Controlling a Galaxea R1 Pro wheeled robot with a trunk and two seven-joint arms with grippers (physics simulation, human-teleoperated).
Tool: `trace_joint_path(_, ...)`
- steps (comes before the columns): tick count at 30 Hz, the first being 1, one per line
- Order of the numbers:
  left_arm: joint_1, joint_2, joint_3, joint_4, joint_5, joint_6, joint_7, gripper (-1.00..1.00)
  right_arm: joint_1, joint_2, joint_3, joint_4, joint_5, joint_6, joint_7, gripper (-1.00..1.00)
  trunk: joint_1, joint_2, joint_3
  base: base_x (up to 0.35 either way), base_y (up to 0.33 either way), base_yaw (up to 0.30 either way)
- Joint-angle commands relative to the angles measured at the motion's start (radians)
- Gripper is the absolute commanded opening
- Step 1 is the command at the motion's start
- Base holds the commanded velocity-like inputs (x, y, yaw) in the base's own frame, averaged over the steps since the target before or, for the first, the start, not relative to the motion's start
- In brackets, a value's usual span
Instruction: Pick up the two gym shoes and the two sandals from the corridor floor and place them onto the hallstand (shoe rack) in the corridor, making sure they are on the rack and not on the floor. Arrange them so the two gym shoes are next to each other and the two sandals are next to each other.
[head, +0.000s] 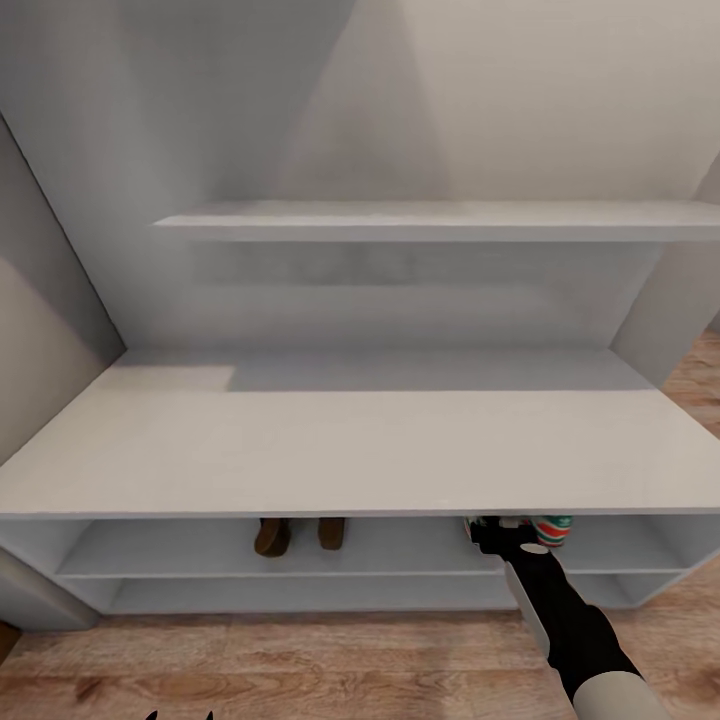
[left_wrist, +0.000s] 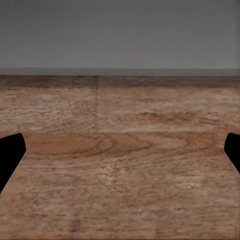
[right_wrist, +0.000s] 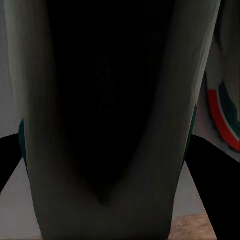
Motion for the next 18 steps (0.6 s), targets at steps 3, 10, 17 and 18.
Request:
trace_joint_path(3,-0.001,0.0,0.004,0.001,0.006,-0.001,-0.01,1.0,-0.001,-0.001,0.003,-0.001,-0.003,0.005,-0.006,-1.0,0.0,0.0,-0.001,0.041,0.0,0.0)
trace_joint_path(10,-0.001,0.0,0.004,0.001,0.007,-0.001,-0.01,1.0,0.0,-0.001,0.003,-0.001,-0.003,0.005,-0.006,-1.0,0.0,0.0,-0.001,0.009,0.0,0.0)
trace_joint_path(17,-0.001,0.0,0.003,0.001,0.006,-0.002,-0.01,1.0,-0.001,-0.001,0.002,-0.001,-0.003,0.005,-0.006,-1.0,0.0,0.0,-0.001,0.112,-0.094,0.0)
trace_joint_path(18,-0.001,0.0,0.003,0.001,0.006,-0.002,-0.01,1.0,0.0,-0.002,0.002,-0.001,-0.003,0.005,-0.006,-1.0,0.0,0.0,-0.001,0.071,-0.062,0.0)
